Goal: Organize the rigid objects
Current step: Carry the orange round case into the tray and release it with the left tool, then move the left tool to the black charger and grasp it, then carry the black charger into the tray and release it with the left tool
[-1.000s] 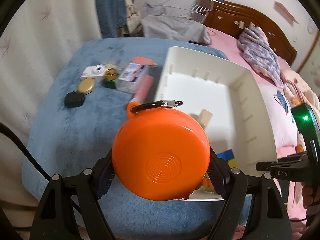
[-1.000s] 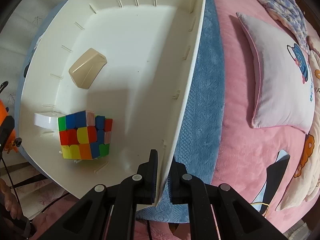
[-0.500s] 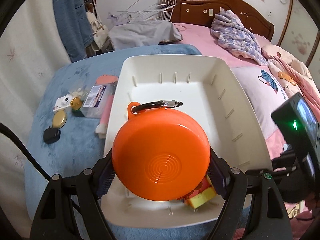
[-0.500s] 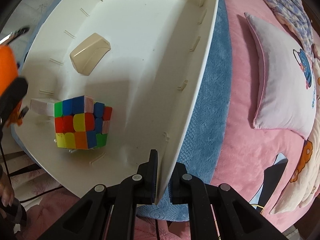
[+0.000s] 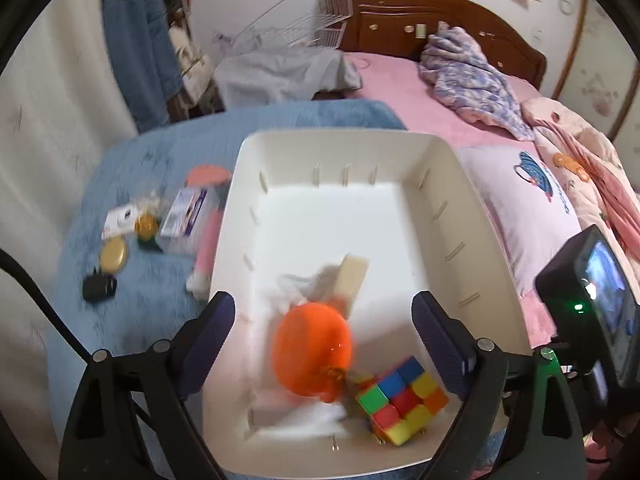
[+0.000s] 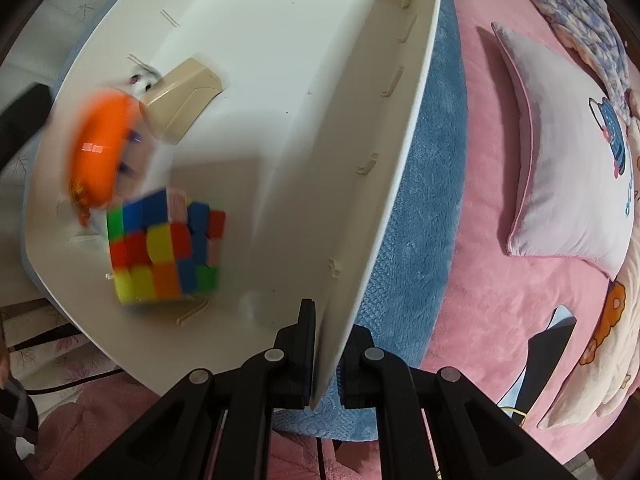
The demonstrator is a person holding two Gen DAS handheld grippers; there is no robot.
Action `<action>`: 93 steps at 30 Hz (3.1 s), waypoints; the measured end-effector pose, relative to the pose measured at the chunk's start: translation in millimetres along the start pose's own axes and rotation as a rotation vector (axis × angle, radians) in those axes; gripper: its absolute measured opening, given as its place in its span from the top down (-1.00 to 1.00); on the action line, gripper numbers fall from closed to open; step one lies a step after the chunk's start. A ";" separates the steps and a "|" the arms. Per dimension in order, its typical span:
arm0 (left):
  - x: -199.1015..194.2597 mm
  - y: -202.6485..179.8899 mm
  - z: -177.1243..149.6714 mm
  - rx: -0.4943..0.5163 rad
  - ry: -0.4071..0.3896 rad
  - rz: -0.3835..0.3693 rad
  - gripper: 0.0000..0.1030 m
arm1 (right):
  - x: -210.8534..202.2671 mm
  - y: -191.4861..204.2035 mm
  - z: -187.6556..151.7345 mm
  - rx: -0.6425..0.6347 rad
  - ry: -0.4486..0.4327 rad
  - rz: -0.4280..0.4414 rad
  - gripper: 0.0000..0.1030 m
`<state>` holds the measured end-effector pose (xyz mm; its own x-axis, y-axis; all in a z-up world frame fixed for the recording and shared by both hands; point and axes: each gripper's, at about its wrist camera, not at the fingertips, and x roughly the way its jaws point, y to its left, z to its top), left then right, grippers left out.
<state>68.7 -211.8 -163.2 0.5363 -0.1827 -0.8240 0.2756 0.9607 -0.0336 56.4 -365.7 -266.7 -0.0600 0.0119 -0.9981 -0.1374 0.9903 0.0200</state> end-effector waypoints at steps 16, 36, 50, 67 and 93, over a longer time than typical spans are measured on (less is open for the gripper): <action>-6.4 65.1 9.2 -0.121 0.029 0.031 -0.78 | 1.6 -13.1 4.8 0.114 0.003 0.033 0.81; 2.7 224.6 1.0 -0.339 0.113 0.189 -0.78 | 4.0 -26.6 15.2 0.396 0.017 0.015 0.82; 62.1 291.8 7.5 -0.353 0.321 0.070 -0.78 | 1.3 -32.7 11.0 0.620 0.008 -0.017 0.74; 136.2 331.0 -12.0 -0.382 0.563 -0.028 -0.73 | 1.9 -35.5 10.8 0.774 0.017 -0.051 0.68; 139.2 317.1 6.6 -0.332 0.588 -0.048 -0.29 | -0.1 -35.0 9.0 0.787 -0.005 -0.061 0.67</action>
<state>236.1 66.0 -284.8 -0.0191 -0.1724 -0.9848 -0.0214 0.9849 -0.1720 70.1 -399.1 -267.7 -0.0706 -0.0469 -0.9964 0.6002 0.7958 -0.0800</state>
